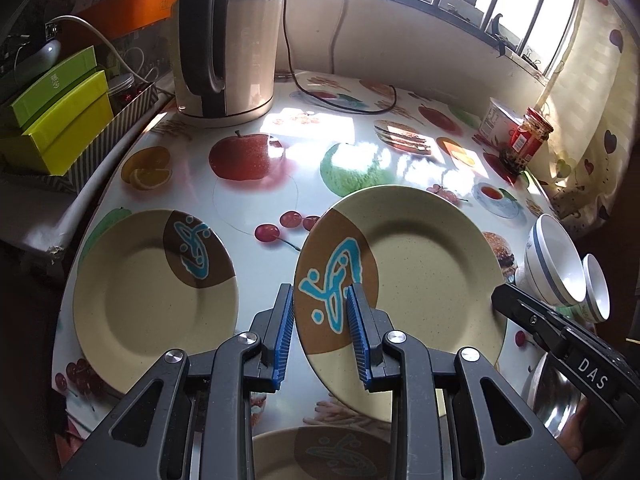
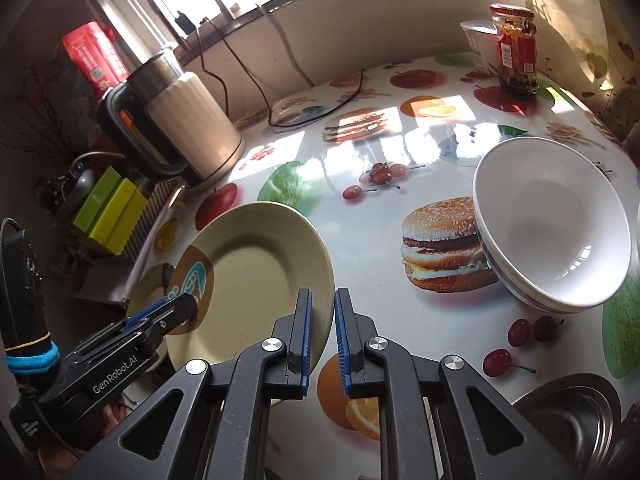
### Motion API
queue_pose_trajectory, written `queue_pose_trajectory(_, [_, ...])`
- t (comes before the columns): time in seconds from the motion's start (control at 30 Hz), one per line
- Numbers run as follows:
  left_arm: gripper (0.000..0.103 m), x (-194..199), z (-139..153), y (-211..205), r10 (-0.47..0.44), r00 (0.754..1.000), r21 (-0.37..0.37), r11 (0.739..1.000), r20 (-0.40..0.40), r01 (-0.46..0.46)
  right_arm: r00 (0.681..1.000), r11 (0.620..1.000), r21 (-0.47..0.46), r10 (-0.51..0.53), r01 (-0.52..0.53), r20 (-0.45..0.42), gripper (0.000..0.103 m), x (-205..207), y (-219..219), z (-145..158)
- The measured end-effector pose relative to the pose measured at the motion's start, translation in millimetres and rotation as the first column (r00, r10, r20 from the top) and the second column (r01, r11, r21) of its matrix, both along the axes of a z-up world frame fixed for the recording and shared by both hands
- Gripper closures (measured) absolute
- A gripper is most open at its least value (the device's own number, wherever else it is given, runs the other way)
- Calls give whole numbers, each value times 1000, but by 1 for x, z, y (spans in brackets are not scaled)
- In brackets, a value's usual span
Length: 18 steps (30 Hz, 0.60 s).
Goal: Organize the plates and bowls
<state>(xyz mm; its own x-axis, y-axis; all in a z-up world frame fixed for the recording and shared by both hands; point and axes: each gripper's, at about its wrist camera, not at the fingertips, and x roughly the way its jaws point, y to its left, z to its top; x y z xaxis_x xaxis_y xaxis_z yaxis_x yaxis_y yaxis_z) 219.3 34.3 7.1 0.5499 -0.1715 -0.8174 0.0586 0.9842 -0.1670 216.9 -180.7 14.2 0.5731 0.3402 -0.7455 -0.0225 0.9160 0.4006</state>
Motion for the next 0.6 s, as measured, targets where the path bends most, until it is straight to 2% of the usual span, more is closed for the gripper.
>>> queue_pose_trajectory(0.4, [75, -40, 14, 2, 15, 999, 0, 1000, 33, -15, 999, 999, -13, 39, -38, 29, 91, -36, 4, 16])
queue_pose_trajectory(0.5, [76, -51, 15, 2, 16, 999, 21, 1000, 36, -17, 998, 999, -13, 49, -48, 38, 91, -44, 3, 19])
queue_pose_trajectory(0.53, [80, -54, 16, 2, 8, 999, 17, 1000, 41, -8, 998, 999, -14, 53, -52, 44, 91, -47, 4, 20])
queue_pose_trajectory(0.6, [81, -62, 17, 3, 2, 999, -12, 1000, 49, -2, 996, 998, -9, 69, -68, 61, 91, -54, 6, 24])
